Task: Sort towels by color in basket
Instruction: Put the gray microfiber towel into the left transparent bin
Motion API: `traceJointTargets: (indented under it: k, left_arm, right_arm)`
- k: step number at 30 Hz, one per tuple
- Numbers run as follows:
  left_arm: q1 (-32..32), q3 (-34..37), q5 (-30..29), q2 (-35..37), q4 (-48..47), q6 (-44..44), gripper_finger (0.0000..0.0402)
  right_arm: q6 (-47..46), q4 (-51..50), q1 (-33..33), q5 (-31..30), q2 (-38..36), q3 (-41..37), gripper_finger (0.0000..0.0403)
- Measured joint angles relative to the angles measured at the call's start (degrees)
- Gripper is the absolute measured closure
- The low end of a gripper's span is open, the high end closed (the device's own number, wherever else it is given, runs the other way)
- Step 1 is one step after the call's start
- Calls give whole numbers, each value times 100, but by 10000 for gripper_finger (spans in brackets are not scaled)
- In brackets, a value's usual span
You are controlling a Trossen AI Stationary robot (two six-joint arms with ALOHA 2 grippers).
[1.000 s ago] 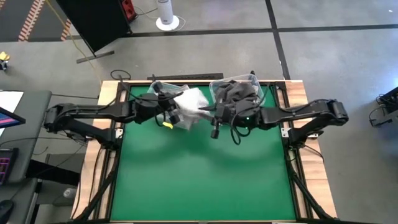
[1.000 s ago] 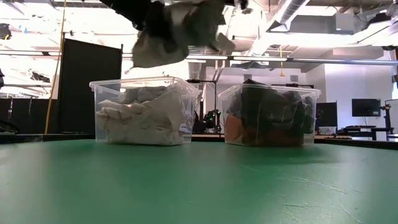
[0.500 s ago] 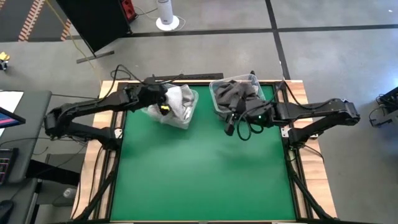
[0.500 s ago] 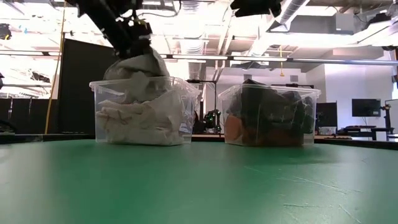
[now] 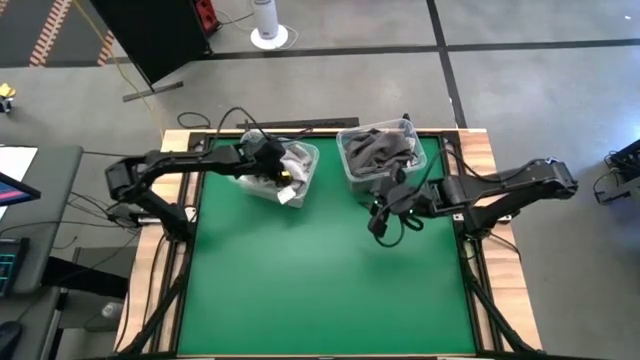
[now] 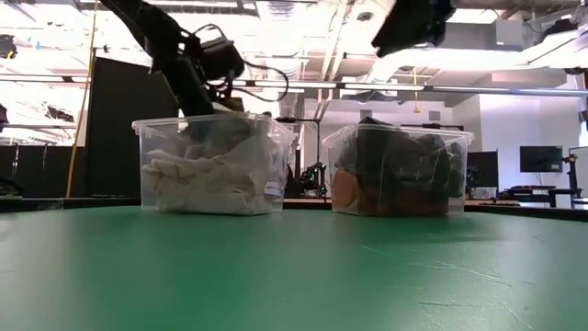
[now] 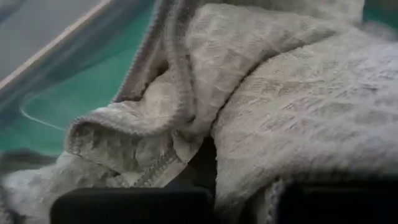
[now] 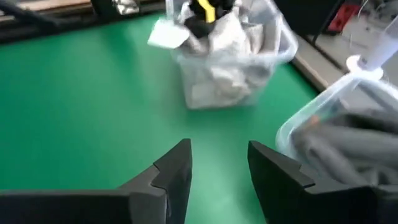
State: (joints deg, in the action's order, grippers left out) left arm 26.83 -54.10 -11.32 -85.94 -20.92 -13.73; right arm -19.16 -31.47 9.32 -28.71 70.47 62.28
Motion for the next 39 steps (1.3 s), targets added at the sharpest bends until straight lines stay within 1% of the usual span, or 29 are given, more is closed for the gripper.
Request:
traceJointTargets:
  k: [2, 6, 12, 18, 22, 24, 27, 30, 34, 39]
  left_arm:
    - [-7, -70, -5, -85, -11, -49, 373]
    - [-9, -369, -1, -126, -345, -45, 322]
    - [-79, -1128, 47, -28, -965, 114, 247]
    - [-158, -1921, -74, -26, -1558, 429, 200]
    - [-180, -2257, -108, -28, -1901, 515, 180]
    - [-179, -2376, -142, -28, -2030, 560, 173]
    - [-179, -2527, -273, -28, -2329, 658, 168]
    - [-179, -2670, -405, 20, -2613, 667, 167]
    - [-179, -2720, -524, 358, -2620, 774, 167]
    - [-179, -2728, -668, 880, -2411, 742, 167]
  right_arm:
    - [-111, -47, 82, 1, -26, -150, 222]
    - [-324, -154, 201, -38, -43, -260, 223]
    - [-394, -195, 343, -231, -48, -266, 223]
    - [-449, -190, 431, -594, -46, -266, 223]
    - [-483, -191, 525, -810, -45, -266, 223]
    - [-485, -192, 549, -1073, -45, -266, 223]
    - [-482, -189, 571, -1669, -45, -266, 223]
    - [-565, -274, 586, -1940, -45, -266, 223]
    - [-810, -523, 774, -2053, -45, -266, 223]
    - [-1572, -1297, 1165, -2790, -45, -264, 225]
